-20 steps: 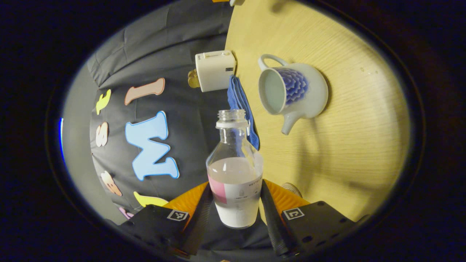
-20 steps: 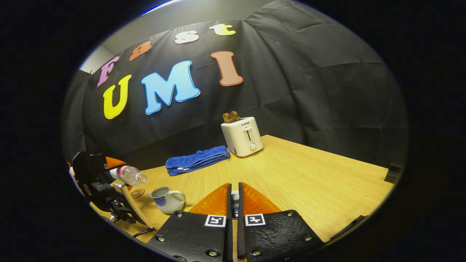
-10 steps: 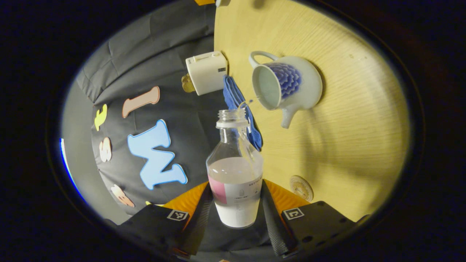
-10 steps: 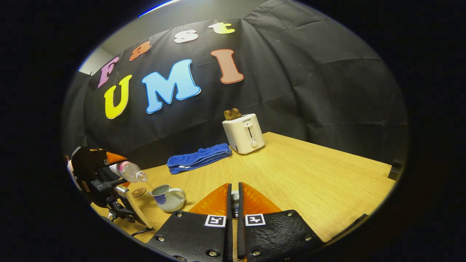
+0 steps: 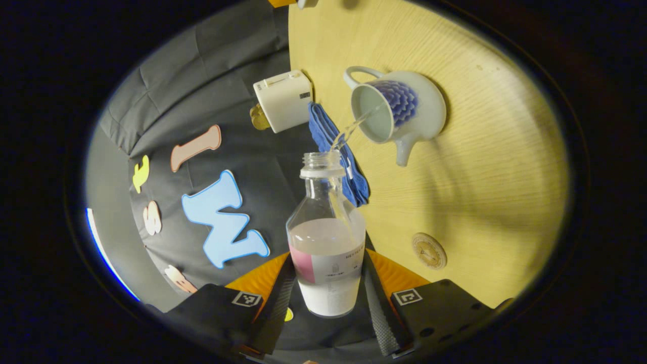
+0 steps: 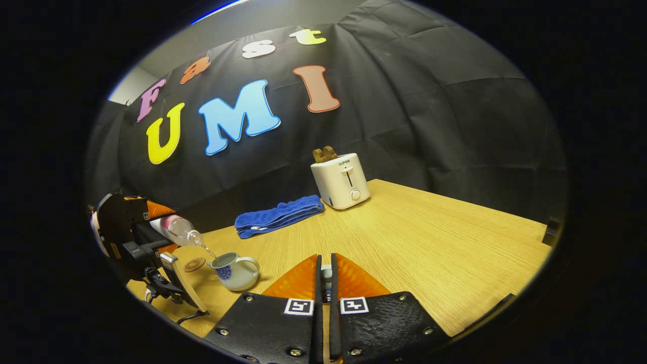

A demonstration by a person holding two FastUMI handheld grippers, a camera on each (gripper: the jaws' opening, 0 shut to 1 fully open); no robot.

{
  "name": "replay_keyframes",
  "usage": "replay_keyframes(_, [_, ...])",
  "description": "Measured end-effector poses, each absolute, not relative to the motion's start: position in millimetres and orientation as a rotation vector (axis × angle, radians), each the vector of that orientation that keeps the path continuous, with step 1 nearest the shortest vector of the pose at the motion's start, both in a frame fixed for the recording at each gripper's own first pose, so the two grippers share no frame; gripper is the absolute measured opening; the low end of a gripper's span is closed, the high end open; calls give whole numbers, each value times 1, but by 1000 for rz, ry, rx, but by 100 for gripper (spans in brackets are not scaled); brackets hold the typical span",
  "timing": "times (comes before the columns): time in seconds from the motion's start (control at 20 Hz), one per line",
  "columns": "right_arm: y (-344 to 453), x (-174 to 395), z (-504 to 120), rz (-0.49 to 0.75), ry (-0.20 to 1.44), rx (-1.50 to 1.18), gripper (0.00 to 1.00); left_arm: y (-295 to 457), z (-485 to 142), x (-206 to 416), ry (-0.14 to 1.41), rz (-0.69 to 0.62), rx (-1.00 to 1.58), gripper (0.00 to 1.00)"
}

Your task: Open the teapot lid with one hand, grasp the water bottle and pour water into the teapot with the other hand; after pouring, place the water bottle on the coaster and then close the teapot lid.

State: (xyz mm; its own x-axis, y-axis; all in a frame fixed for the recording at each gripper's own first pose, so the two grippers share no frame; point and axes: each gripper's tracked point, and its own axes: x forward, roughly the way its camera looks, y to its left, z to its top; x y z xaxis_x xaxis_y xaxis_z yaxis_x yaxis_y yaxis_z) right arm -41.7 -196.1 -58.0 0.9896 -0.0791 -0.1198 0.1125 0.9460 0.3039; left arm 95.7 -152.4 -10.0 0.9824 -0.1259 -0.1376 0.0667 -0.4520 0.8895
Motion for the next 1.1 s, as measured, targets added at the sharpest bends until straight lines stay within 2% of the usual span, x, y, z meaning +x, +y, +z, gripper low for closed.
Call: replay_keyframes(1.1, [-201, -48, -64, -97, 114, 333, 5, -157, 34, 99, -87, -148, 2164, 84])
